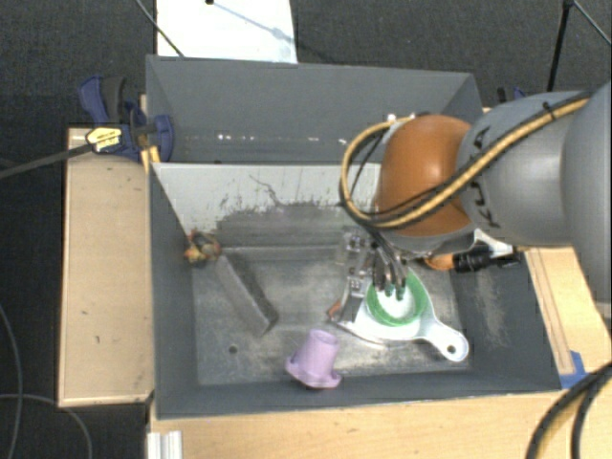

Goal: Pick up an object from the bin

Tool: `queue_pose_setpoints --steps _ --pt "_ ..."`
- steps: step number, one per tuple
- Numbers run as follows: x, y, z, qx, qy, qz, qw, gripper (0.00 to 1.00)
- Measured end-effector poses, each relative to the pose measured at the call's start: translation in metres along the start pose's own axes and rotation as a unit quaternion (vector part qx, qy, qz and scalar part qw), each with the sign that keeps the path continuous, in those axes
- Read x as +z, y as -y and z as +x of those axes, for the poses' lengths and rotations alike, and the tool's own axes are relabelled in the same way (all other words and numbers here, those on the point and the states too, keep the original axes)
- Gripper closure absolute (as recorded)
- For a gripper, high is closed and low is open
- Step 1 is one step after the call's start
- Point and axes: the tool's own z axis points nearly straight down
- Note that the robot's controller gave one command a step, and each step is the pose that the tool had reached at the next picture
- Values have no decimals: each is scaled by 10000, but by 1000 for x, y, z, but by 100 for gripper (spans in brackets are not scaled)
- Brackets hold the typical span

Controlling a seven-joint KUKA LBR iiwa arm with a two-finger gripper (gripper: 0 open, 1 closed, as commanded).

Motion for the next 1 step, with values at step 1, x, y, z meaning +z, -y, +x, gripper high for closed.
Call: queue_pose_setpoints --steps 1 --pt "10 16 6 -906 9 -7 9959 0"
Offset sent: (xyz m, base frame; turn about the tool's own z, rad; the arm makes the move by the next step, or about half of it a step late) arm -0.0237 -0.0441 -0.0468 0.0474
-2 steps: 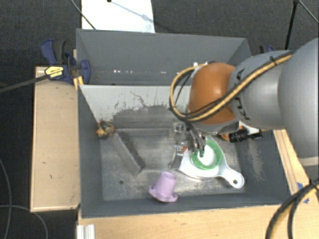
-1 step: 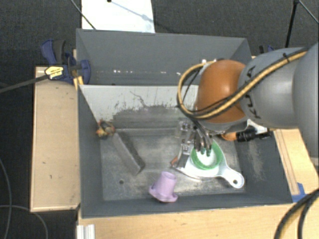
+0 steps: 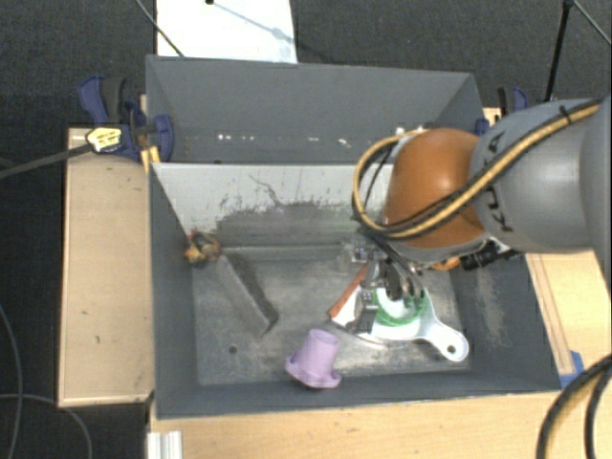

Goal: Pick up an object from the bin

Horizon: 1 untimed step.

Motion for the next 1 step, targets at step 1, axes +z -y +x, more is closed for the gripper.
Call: queue_pose_setpoints --steps 1 --pt "26 22 9 997 -5 3 9950 0"
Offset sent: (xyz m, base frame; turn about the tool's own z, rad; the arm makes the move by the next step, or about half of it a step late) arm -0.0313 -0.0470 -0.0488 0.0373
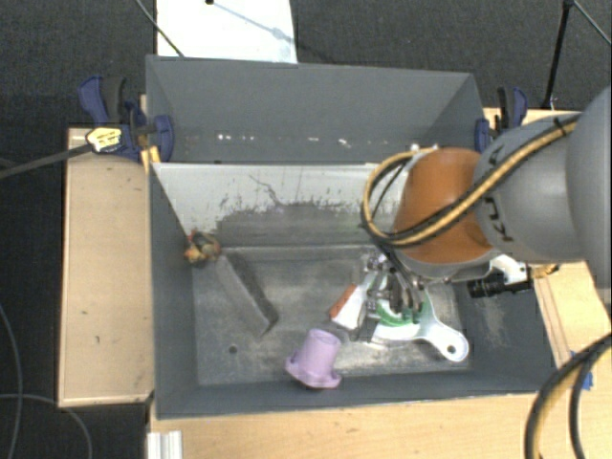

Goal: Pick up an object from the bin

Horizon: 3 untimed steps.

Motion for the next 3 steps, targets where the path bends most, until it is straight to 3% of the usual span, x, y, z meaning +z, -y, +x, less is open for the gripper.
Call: queue_pose_setpoints --steps 1,2,3 --pt "22 30 15 -798 -10 2 9968 100" --pt "22 30 15 -792 -9 1 9969 100" --pt "-156 55 29 -815 30 1 9967 100"
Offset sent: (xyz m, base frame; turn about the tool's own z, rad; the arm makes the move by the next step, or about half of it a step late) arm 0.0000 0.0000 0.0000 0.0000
